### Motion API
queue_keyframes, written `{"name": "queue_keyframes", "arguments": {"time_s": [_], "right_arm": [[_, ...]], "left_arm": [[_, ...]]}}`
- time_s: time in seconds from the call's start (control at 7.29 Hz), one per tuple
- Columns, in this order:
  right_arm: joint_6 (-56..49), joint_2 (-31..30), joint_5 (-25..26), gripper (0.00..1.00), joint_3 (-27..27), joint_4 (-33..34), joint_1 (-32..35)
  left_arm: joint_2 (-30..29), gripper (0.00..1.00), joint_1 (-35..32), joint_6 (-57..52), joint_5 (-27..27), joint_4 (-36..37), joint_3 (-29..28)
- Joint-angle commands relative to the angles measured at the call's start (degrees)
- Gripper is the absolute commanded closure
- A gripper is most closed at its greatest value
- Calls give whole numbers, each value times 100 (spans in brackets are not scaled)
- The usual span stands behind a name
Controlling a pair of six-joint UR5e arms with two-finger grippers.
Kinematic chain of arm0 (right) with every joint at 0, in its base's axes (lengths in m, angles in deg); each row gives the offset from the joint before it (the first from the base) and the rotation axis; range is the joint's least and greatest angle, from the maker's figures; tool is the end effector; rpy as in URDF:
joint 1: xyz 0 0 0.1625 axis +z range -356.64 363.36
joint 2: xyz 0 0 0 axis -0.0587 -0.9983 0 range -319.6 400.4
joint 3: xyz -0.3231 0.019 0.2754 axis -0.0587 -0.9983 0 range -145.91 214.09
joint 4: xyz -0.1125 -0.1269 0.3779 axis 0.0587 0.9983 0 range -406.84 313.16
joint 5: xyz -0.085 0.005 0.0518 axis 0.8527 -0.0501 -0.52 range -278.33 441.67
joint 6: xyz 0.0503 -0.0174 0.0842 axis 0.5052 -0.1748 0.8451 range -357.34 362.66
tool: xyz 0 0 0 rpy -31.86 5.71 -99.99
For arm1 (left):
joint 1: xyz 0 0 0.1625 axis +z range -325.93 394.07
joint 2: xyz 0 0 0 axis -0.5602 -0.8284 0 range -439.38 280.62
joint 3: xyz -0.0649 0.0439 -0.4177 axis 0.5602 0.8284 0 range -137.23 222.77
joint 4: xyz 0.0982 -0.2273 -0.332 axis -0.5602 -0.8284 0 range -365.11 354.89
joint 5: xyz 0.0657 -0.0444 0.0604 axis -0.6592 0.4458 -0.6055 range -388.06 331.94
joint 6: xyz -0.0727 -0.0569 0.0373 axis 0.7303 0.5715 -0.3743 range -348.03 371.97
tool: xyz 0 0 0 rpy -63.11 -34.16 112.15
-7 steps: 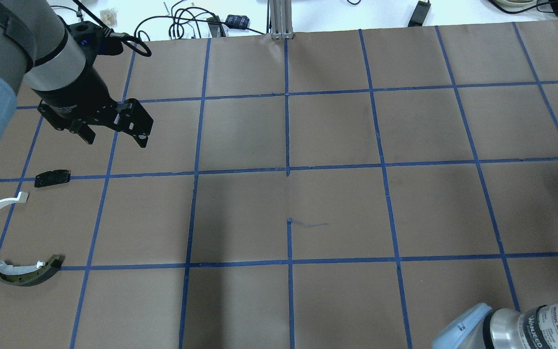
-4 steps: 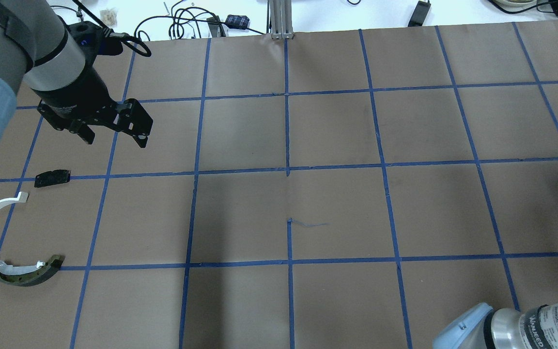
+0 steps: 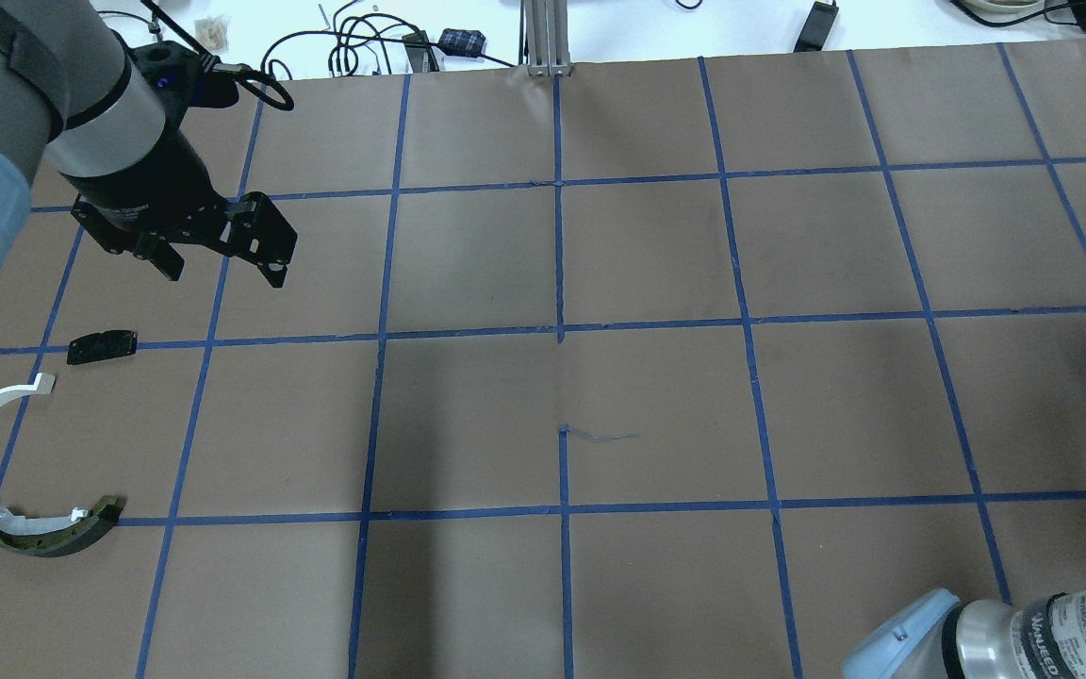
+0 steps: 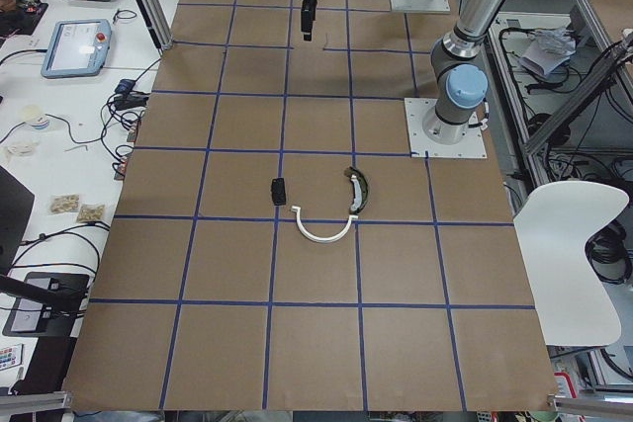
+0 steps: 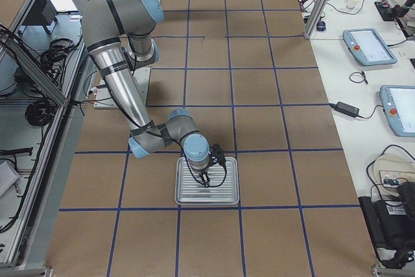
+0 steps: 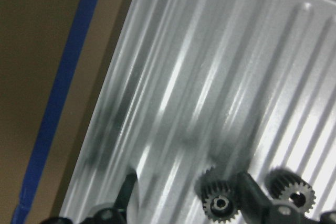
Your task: Place bearing gear from tray to pile
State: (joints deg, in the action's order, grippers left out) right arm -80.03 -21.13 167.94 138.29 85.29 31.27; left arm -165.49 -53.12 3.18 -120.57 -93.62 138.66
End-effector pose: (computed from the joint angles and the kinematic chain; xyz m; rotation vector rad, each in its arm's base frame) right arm -0.4557 -0.3995 0.1699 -0.5557 3.0615 -0.0922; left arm -0.1061 -0.4677 0.4725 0.1618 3.0945 0.0205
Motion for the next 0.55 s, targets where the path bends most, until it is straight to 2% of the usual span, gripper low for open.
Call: {"name": "queue_keyframes", "arguments": {"time_s": [0.0, 0.41], "right_arm": [[-10, -9, 4, 75, 4, -3, -4], [103, -270, 22, 75, -118, -73, 22]], "left_arm": [[6, 0, 0, 0, 5, 0, 0], [-2, 0, 0, 0, -12, 0, 0]]}}
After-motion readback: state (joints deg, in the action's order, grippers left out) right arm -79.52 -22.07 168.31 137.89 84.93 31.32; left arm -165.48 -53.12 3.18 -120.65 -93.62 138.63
